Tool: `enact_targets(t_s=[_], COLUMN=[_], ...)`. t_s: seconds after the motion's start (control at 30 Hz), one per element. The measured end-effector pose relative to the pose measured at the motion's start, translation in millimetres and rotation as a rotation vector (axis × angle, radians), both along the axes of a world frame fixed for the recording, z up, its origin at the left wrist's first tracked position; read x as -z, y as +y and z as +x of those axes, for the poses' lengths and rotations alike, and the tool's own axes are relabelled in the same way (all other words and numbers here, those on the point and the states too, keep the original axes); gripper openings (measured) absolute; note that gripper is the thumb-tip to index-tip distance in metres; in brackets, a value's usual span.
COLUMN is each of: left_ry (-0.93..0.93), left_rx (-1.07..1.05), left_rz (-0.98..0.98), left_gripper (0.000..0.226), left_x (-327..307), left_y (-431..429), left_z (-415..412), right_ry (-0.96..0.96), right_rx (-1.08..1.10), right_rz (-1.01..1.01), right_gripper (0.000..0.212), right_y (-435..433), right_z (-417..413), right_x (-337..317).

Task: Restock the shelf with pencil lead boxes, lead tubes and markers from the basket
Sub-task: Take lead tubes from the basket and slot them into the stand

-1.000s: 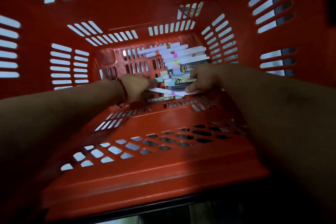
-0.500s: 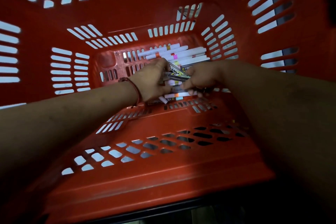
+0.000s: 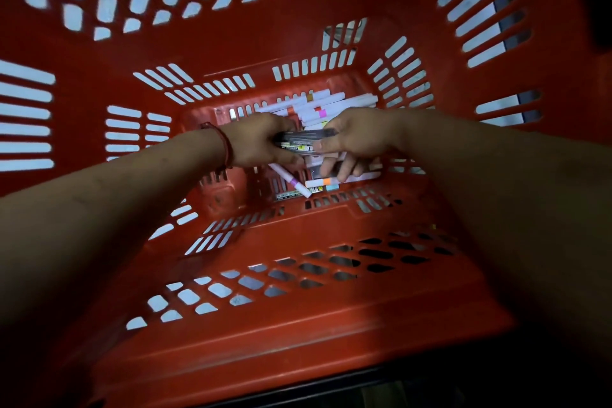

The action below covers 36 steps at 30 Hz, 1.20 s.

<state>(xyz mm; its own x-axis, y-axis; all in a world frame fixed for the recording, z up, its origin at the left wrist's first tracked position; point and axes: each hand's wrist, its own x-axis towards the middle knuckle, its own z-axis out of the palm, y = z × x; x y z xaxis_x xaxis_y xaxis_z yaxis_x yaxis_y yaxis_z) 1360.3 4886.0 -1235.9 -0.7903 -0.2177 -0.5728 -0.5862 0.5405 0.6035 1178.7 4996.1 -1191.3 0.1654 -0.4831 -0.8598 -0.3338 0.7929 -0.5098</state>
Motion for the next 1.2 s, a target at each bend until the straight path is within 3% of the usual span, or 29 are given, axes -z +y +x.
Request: enact_targets(t_s=[0.1, 0.2, 0.37, 0.47, 0.6, 0.77, 0.87, 1.03, 1.2], left_ry=[-0.003, 0.005, 0.006, -0.024, -0.050, -0.022, -0.015, 0.015, -0.024], left_rx=[-0.041, -0.090, -0.230, -0.274, -0.233, -0.178, -0.192, -0.246, -0.271], left_rz=[0.085, 0.104, 0.255, 0.327, 0.321, 0.280, 0.302, 0.336, 0.331], left_gripper=[0.018, 0.021, 0.014, 0.030, 0.053, 0.024, 0.032, 0.043, 0.007], left_x=[-3.0, -3.1, -6.2, -6.0, -7.7, -15.4, -21.0, -19.5, -12.5], left_y=[-4.2, -4.9, -6.5, -7.3, -5.8, 0.0, 3.5, -0.7, -8.0], left_z=[-0.7, -2.1, 0.8, 1.1, -1.8, -14.2, -18.4, -10.8, -4.1], right_ry=[0.027, 0.153, 0.252, 0.288, 0.449, 0.515, 0.493, 0.424, 0.417], right_rx=[-0.007, -0.046, 0.014, 0.034, -0.069, -0.202, -0.256, -0.168, -0.122], right_rz=[-0.035, -0.226, -0.457, -0.536, -0.586, -0.651, -0.660, -0.630, -0.594], right_gripper=[0.018, 0.013, 0.038, 0.043, 0.034, 0.032, 0.022, 0.008, 0.009], right_y=[1.2, 0.9, 2.0, 1.4, -0.7, -1.7, -3.1, -1.1, 1.5], right_z=[-0.8, -3.1, -6.2, -7.9, -9.4, -4.3, -1.3, -3.7, -9.8], right_x=[-0.2, 0.3, -0.7, -1.7, -1.2, -0.9, -3.2, 2.0, 8.2])
